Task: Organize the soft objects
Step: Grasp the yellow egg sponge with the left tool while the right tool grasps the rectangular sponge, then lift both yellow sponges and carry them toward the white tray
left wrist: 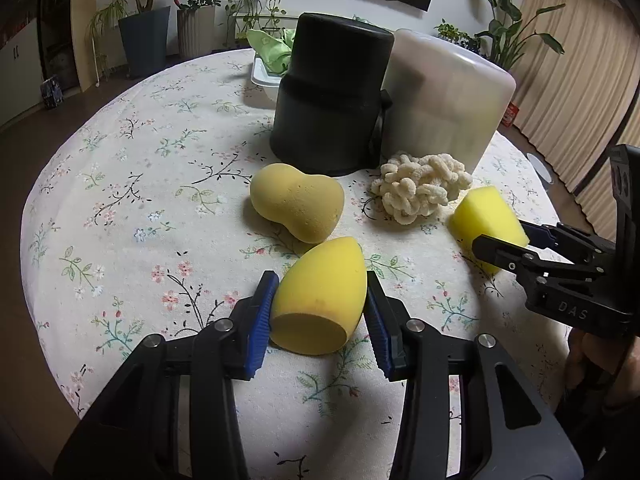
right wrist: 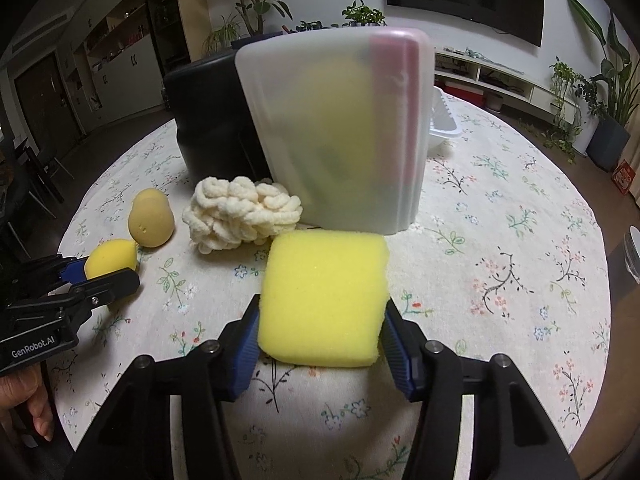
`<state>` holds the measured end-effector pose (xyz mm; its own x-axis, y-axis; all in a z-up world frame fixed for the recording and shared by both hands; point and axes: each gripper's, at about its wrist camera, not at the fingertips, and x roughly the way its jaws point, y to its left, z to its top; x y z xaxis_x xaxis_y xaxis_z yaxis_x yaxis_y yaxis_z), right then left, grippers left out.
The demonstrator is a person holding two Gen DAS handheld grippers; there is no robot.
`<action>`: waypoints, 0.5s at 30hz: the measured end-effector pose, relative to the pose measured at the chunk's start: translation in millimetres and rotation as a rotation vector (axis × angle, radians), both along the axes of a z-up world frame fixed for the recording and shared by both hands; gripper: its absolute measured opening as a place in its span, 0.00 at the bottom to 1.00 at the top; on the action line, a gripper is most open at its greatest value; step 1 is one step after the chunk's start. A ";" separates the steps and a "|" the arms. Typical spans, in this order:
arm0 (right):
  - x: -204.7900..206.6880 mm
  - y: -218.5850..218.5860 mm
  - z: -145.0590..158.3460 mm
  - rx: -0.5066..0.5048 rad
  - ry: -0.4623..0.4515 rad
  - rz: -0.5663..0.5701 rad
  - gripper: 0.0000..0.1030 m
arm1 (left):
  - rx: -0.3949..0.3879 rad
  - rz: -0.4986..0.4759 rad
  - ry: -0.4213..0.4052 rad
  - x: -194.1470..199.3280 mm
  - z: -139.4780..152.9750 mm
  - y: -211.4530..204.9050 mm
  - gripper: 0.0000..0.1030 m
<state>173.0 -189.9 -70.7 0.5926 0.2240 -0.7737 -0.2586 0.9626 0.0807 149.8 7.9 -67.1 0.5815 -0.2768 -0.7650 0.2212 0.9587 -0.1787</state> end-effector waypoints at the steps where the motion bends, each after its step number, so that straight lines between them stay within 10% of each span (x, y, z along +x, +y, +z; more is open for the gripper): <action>1: -1.5 -1.0 0.6 0.000 -0.001 -0.001 0.56 | -0.002 -0.001 0.000 -0.6 0.5 -0.1 0.38; 15: -17.1 -9.6 7.7 0.004 -0.007 -0.008 0.55 | -0.022 0.001 -0.005 -9.8 3.8 -3.4 0.38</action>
<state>155.9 -199.4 -63.0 0.5997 0.2223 -0.7687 -0.2510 0.9644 0.0832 140.0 4.5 -63.2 0.5855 -0.2927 -0.7559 0.2214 0.9548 -0.1982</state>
